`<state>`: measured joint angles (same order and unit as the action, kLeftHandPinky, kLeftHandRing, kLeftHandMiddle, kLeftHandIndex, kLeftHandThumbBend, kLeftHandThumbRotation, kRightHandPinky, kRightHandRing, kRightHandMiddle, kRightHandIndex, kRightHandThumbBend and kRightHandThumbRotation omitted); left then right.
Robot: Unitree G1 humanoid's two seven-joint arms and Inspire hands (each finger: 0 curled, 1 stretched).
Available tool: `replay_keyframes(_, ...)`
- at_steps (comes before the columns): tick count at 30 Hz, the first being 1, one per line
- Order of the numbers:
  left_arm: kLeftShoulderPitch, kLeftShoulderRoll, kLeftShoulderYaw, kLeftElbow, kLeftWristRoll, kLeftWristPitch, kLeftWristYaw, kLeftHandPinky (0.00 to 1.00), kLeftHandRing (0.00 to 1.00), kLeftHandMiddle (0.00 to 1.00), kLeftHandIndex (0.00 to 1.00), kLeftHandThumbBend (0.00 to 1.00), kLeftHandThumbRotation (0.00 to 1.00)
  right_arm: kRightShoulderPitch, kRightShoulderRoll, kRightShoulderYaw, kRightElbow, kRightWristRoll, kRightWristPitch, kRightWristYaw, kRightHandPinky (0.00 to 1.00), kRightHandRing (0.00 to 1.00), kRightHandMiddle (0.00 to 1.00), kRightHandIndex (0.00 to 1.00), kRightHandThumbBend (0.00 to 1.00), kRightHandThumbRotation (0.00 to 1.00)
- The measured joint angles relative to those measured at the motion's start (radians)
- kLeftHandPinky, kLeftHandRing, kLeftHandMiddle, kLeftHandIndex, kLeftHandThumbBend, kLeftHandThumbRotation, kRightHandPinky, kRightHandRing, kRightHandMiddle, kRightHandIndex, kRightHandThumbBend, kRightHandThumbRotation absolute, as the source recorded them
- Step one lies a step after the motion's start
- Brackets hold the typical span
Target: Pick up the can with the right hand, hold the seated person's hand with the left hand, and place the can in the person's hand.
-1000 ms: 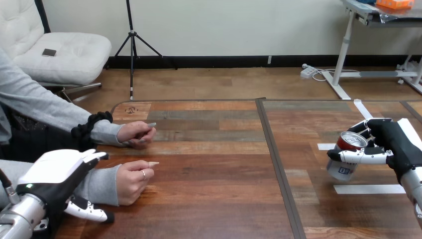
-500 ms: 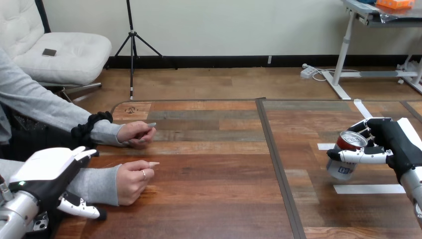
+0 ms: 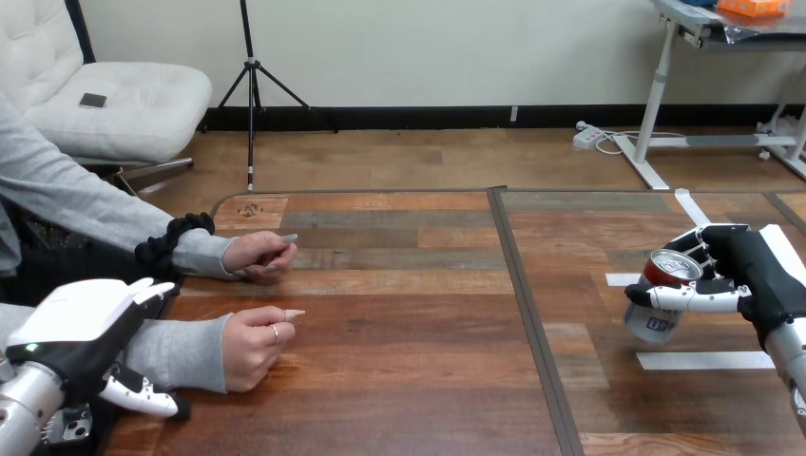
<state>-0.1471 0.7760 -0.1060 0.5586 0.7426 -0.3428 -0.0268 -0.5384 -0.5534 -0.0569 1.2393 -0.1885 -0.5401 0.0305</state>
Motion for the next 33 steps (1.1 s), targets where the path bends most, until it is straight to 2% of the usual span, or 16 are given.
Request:
replay_keyframes(7, 0.0, 0.003, 0.0, 0.0, -0.008, 0.001, 0.001, 0.77, 0.85, 0.88, 0.85, 1.0, 0.21, 0.0, 0.0, 0.0, 0.0, 0.0, -0.01, 0.0, 0.34, 0.37, 0.42, 0.44, 0.85, 0.0)
replay_keyframes(17, -0.006, 0.003, 0.0, -0.014, -0.03, 0.03, -0.036, 0.71, 0.78, 0.8, 0.77, 0.99, 0.03, 0.0, 0.0, -0.001, 0.0, 0.004, -0.015, 0.0, 0.31, 0.35, 0.41, 0.43, 0.85, 0.0)
replay_keyframes(27, -0.02, 0.004, 0.0, -0.042, -0.029, 0.044, -0.084, 0.59, 0.71, 0.76, 0.73, 1.0, 0.0, 0.0, 0.0, -0.001, -0.002, 0.009, -0.015, 0.0, 0.3, 0.35, 0.41, 0.43, 0.85, 0.0)
replay_keyframes(33, -0.022, 0.007, 0.0, -0.044, -0.031, 0.048, -0.101, 0.58, 0.72, 0.76, 0.73, 0.99, 0.0, 0.0, 0.0, -0.003, -0.003, 0.012, -0.015, -0.001, 0.29, 0.34, 0.41, 0.44, 0.85, 0.0)
